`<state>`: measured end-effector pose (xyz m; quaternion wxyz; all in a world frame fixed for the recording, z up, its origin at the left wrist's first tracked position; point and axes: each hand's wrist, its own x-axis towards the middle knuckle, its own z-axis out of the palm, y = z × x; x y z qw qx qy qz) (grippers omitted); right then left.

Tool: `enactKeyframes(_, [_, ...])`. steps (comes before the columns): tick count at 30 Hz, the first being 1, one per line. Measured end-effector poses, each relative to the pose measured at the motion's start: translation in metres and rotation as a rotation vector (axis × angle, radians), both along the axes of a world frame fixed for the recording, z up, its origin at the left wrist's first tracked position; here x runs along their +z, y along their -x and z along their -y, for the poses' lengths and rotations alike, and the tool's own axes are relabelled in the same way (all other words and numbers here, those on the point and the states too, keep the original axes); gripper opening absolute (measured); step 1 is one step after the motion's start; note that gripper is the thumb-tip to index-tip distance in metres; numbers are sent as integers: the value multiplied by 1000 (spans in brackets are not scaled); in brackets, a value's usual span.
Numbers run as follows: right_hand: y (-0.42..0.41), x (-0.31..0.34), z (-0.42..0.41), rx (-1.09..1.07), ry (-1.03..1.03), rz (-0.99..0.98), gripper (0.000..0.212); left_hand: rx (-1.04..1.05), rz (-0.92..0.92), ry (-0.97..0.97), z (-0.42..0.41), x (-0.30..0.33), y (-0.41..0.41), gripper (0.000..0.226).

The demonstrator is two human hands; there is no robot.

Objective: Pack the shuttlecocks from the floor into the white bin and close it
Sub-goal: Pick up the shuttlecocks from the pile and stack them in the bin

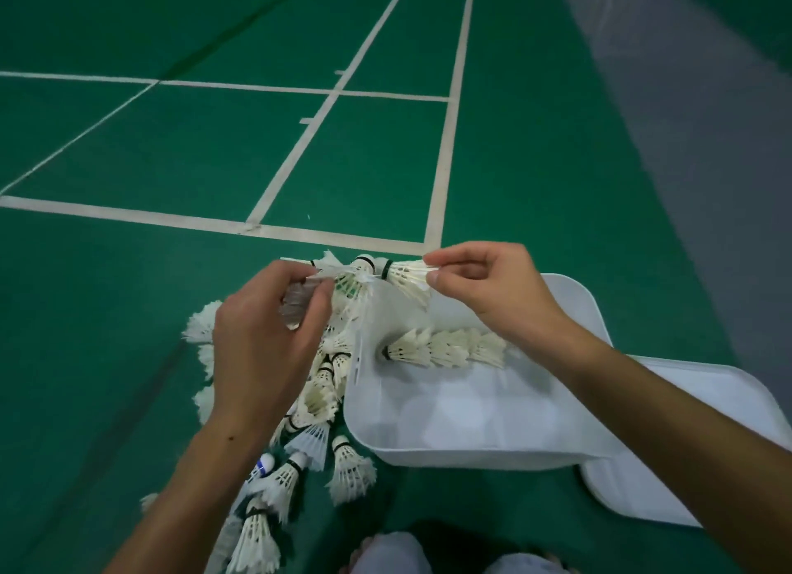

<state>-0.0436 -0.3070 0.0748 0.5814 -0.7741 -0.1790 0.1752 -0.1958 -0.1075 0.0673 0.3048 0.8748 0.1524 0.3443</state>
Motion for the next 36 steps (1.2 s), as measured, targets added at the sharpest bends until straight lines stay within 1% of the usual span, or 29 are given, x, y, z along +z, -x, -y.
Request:
enactKeyframes(2, [1, -3, 25, -84, 27, -13, 15, -59, -26, 12, 9, -1, -4, 7])
enactKeyframes(5, [-4, -14, 65, -203, 145, -2, 14, -175, -87, -45, 21, -4, -12, 10])
enactKeyframes(9, [-7, -35, 97, -223, 347, 12, 16, -289, -191, -97, 27, -11, -13, 11])
enactKeyframes(12, [-3, -52, 100, -189, 447, -12, 18, -286, -268, -169, 30, -20, -9, 11])
enactKeyframes(14, [-1, -61, 95, -153, 475, -63, 21, -242, -294, -169, 32, -26, -8, 11])
enactKeyframes(18, [7, -84, 71, -19, 541, -224, 34, -217, -283, -141, 32, -30, -15, 13])
enactKeyframes(20, [9, -97, 53, 82, 573, -318, 35, -215, -265, -137, 30, -32, -23, 14])
enactKeyframes(22, [10, -109, 36, 161, 575, -430, 36, -204, -259, -141, 31, -34, -31, 13])
enactKeyframes(26, [8, -123, 9, 207, 554, -583, 33, -160, -269, -177, 33, -41, -48, 15])
enactKeyframes(31, [8, -130, -8, 317, 598, -711, 41, -158, -281, -215, 34, -46, -63, 19])
enactKeyframes(36, [22, -144, -9, 359, 621, -777, 37, -185, -288, -211, 33, -49, -69, 22])
